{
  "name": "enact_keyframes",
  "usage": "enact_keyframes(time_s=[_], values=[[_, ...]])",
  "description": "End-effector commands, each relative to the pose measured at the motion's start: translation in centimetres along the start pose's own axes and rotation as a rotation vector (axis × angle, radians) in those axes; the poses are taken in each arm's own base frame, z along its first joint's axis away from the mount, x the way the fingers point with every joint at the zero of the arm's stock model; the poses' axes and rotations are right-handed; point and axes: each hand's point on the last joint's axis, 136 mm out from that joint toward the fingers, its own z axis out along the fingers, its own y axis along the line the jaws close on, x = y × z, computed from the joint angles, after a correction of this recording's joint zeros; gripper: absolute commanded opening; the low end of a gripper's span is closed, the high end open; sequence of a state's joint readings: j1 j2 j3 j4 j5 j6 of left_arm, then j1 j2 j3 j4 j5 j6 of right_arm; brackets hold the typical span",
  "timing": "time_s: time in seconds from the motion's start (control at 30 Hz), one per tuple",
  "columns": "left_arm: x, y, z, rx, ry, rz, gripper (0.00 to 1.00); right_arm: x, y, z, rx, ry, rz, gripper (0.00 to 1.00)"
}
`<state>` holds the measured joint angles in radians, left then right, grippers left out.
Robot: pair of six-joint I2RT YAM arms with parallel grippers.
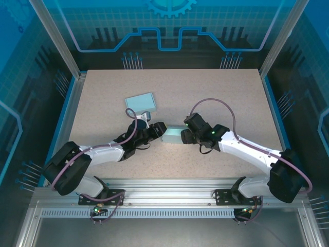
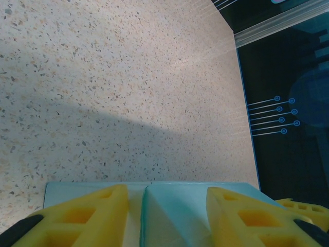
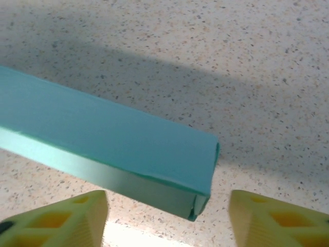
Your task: Fold the paper box
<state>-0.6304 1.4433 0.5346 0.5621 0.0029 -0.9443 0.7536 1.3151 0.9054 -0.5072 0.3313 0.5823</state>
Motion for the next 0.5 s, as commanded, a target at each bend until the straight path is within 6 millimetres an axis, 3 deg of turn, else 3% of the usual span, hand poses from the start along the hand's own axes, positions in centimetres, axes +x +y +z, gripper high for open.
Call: enact_keyframes(time_s=[0.0,0.2,0.33,0.47], values=[[5.2,7.8,-0.6,-0.258,0.159,-0.010,0.44,-0.8,1.2,-1.3,-0.081,-0.024,0.048,0.71],[5.1,7.7,-0.5,-0.257,0.158,-0.006,0.44,-3.3,1.2,-2.6,-0.152,-0.089,0.192,0.89],[5.2,7.8,-0.5,-0.260,0.159,-0.005,0.44,-4.3,0.1,-2.6,-0.143,-0.113,0.274,0.90],[5.3,7.7,-0.4,-0.258,0.163,-0.004,0.44,-4.1,-1.3,-1.2,-0.141,-0.081,0.367,0.90]])
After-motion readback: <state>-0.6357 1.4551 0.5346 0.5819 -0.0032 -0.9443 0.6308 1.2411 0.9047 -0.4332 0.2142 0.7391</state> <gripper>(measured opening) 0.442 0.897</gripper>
